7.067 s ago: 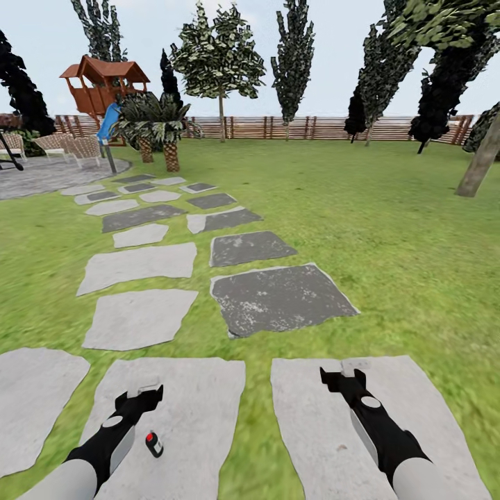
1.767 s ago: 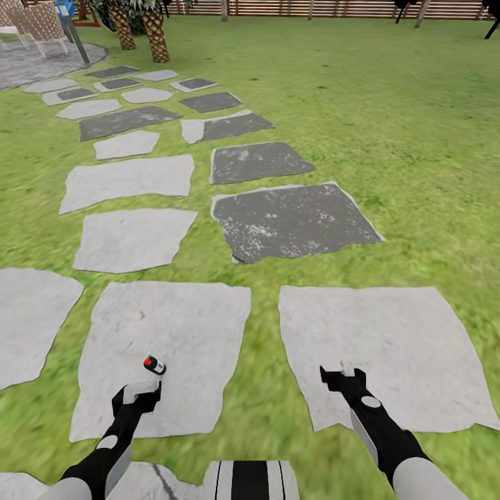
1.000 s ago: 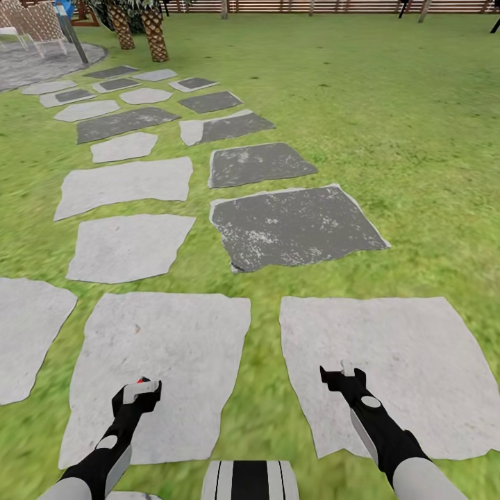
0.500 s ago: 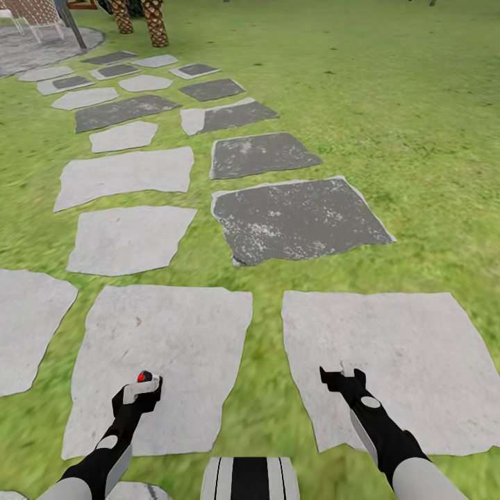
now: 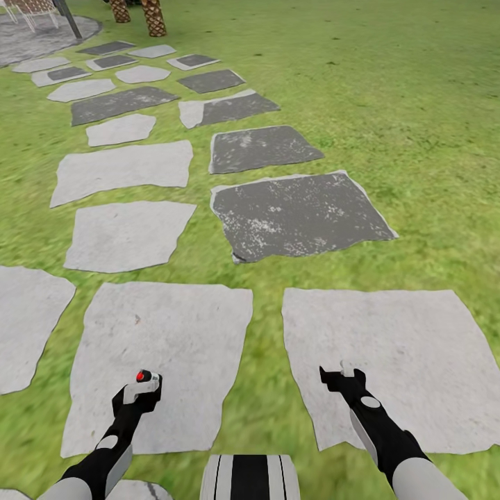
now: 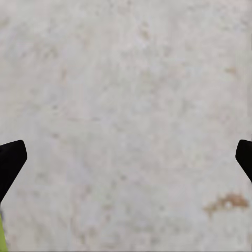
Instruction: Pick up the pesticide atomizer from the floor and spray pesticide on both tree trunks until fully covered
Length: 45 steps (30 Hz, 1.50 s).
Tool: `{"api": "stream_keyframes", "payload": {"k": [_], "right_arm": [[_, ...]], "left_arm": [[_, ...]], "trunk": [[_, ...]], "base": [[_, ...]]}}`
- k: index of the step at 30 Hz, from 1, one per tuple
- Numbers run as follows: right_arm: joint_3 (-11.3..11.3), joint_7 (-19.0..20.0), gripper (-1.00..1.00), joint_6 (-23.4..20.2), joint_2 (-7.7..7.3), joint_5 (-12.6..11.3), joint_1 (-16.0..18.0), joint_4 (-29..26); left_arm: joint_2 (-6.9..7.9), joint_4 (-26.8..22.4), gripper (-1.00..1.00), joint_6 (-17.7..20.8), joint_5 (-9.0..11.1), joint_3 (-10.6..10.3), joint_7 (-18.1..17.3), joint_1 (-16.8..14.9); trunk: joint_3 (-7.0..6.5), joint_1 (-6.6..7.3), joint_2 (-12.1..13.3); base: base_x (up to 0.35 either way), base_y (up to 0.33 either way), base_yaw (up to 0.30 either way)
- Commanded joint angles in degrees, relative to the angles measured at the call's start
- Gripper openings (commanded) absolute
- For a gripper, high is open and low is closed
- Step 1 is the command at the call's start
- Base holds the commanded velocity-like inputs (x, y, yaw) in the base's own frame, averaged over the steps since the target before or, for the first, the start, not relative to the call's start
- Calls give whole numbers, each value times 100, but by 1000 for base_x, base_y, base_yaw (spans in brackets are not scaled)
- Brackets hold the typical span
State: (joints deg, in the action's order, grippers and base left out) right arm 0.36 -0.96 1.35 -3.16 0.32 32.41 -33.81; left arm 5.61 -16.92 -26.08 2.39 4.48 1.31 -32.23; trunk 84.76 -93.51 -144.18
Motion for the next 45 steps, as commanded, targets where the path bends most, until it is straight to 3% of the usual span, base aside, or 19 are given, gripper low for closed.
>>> {"api": "stream_keyframes", "payload": {"k": [1, 38, 39, 45], "right_arm": [[5, -10, 100, 14, -1, 3, 2, 3], [3, -10, 100, 15, -1, 3, 2, 6], [5, -10, 100, 15, -1, 3, 2, 6], [5, -10, 100, 9, -1, 3, 2, 6]], "left_arm": [[0, 5, 100, -19, 24, -1, 1, -3], [10, 5, 100, -39, 33, 0, 1, -3], [10, 5, -100, -43, 33, 0, 1, -3], [14, 7, -100, -44, 63, 9, 1, -3]], "trunk": [[3, 0, -1], [3, 0, -1], [3, 0, -1], [3, 0, -1]], "base": [[30, 0, 0], [22, 0, 0], [0, 0, 0], [0, 0, 0]]}}
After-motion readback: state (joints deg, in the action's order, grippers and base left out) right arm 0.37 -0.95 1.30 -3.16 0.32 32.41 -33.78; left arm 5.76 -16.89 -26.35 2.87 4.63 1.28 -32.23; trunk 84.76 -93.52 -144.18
